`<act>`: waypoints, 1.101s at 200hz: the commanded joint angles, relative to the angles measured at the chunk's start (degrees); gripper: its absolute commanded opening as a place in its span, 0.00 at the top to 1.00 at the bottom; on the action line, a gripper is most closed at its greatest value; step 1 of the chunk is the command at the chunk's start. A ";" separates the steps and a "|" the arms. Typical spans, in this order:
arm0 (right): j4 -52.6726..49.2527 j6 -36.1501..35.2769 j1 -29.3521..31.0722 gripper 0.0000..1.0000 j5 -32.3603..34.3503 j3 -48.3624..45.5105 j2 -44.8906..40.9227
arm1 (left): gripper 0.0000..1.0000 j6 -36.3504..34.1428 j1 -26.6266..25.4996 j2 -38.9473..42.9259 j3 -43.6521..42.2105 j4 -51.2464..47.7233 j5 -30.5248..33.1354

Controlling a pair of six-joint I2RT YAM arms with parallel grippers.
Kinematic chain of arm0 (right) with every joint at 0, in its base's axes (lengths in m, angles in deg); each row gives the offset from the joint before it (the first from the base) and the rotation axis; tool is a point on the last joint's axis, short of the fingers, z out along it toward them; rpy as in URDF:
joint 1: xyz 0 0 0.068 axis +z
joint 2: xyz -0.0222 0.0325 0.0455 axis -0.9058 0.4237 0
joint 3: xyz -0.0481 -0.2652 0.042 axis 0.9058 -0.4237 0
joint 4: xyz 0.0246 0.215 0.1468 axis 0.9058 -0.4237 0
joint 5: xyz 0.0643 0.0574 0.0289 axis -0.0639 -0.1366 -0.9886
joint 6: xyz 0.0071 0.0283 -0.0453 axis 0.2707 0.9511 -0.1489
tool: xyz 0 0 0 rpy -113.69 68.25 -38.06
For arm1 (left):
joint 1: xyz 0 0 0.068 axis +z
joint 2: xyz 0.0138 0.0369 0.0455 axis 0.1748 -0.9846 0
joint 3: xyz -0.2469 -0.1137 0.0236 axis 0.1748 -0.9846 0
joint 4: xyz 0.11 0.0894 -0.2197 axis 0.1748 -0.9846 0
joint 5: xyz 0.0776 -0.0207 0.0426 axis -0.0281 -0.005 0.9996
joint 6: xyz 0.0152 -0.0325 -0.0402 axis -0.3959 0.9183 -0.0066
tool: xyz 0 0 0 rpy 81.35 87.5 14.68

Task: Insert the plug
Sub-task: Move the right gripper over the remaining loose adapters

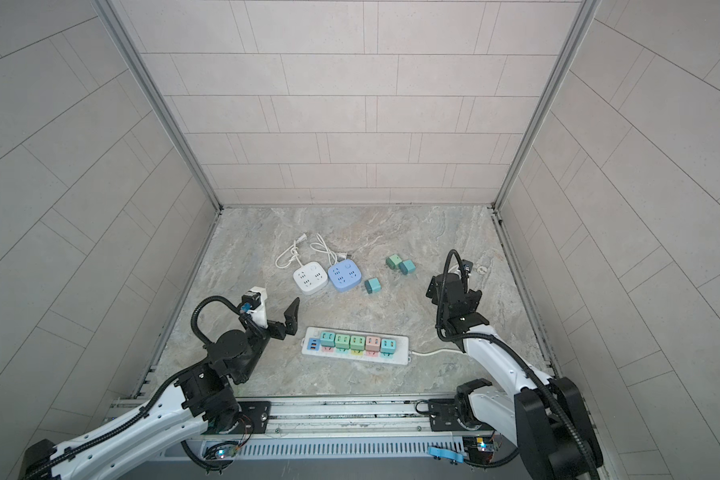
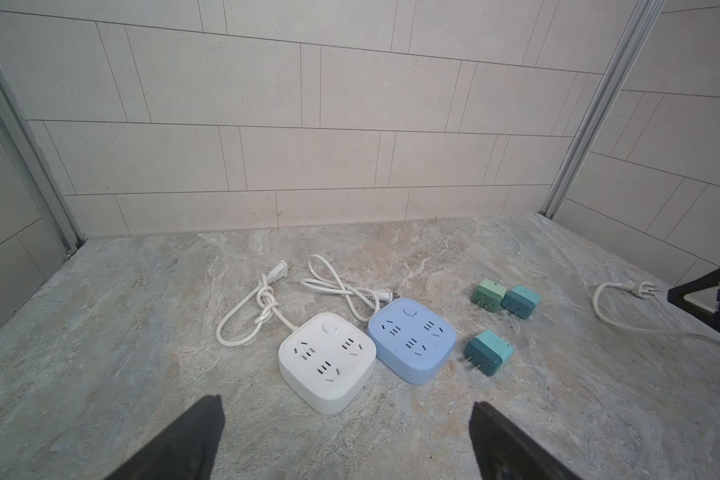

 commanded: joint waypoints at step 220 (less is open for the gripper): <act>-24.93 6.25 21.01 0.07 -6.11 46.49 46.56 | 0.00 0.83 0.11 -2.73 2.14 -0.18 -0.87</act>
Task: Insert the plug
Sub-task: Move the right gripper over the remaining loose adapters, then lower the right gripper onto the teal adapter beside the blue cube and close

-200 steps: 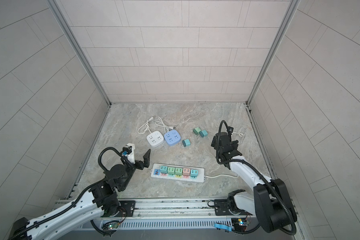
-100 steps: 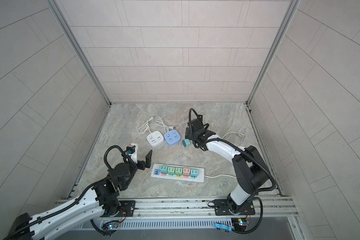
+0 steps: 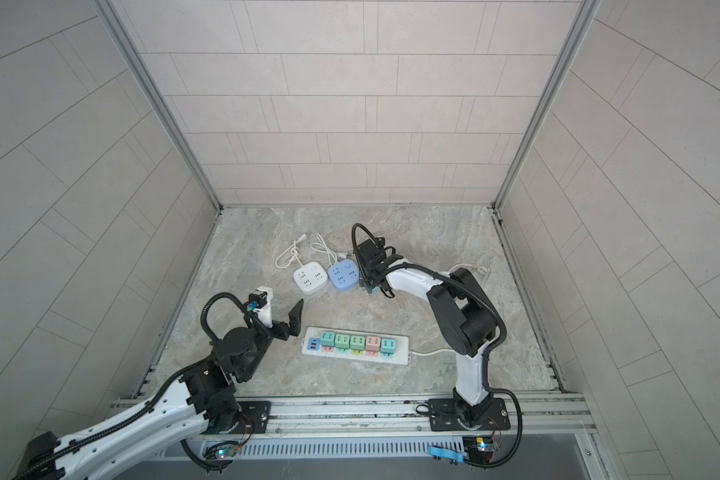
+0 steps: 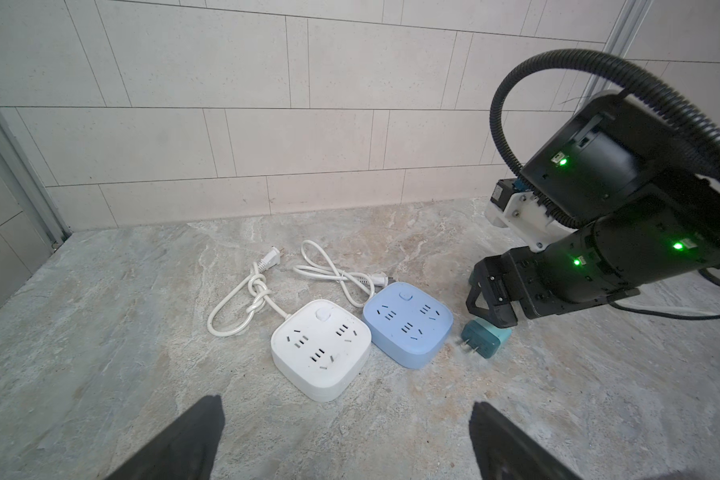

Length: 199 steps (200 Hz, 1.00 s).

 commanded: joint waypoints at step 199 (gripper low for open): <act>1.56 1.00 1.25 0.40 -4.02 -5.62 1.34 | 0.00 -0.08 0.14 -2.47 2.18 0.64 0.00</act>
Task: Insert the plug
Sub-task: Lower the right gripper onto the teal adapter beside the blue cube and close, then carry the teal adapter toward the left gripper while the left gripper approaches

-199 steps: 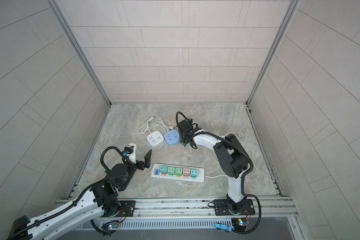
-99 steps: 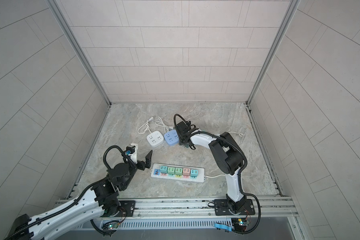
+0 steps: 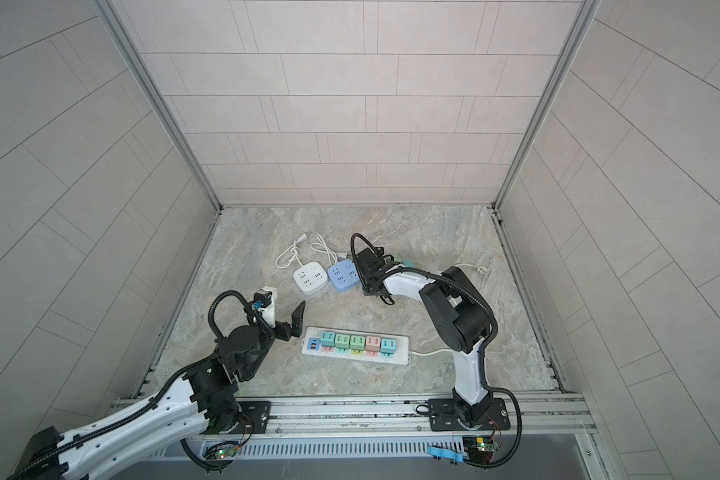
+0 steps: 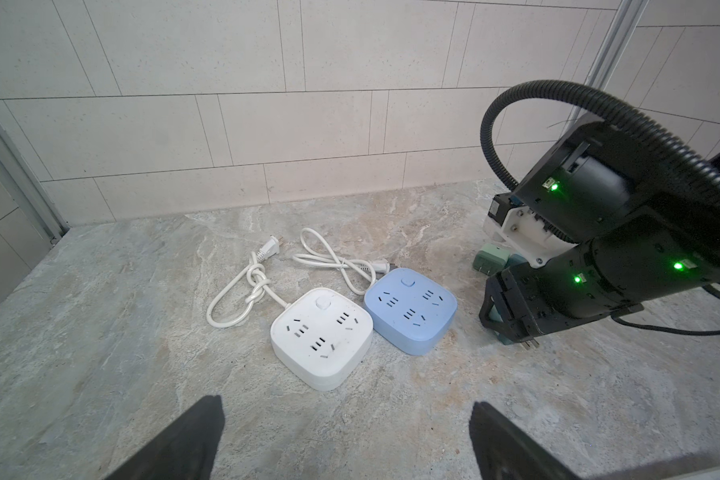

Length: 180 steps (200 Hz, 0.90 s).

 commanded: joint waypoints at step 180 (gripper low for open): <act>1.48 -1.14 0.27 0.69 -2.37 -7.08 -11.88 | 0.00 7.05 0.10 4.41 6.45 -8.38 -4.07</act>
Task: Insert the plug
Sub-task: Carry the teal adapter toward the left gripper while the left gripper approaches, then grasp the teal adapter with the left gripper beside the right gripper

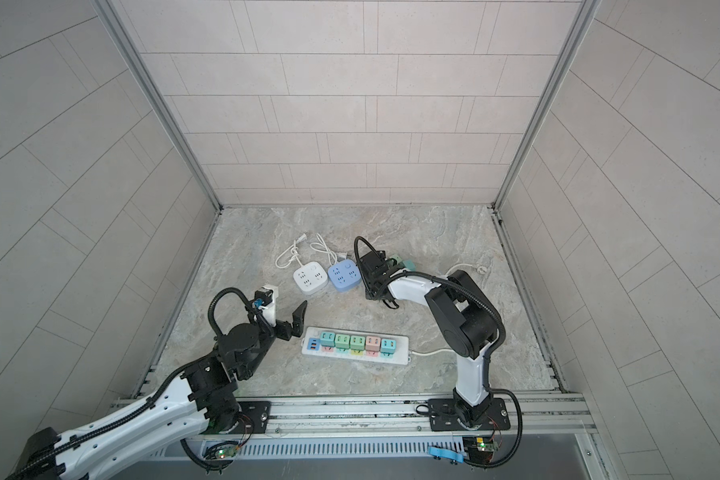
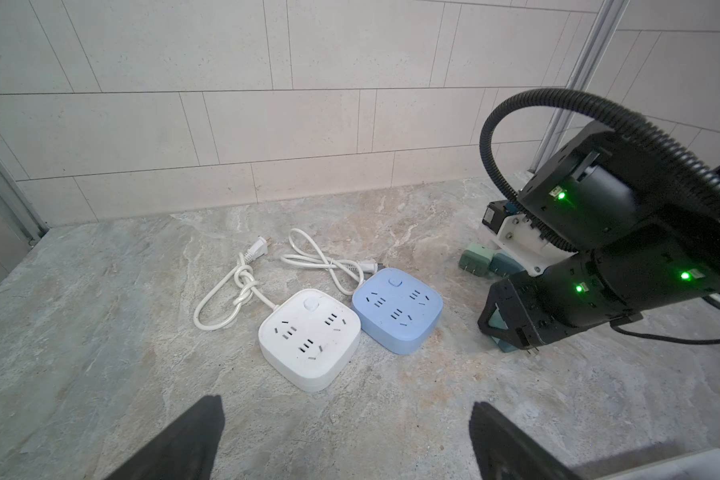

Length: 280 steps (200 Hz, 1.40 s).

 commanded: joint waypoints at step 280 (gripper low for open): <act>39.45 -68.89 4.11 0.95 -29.82 -42.50 -57.45 | 0.23 6.65 0.01 -24.27 38.52 -33.05 -39.20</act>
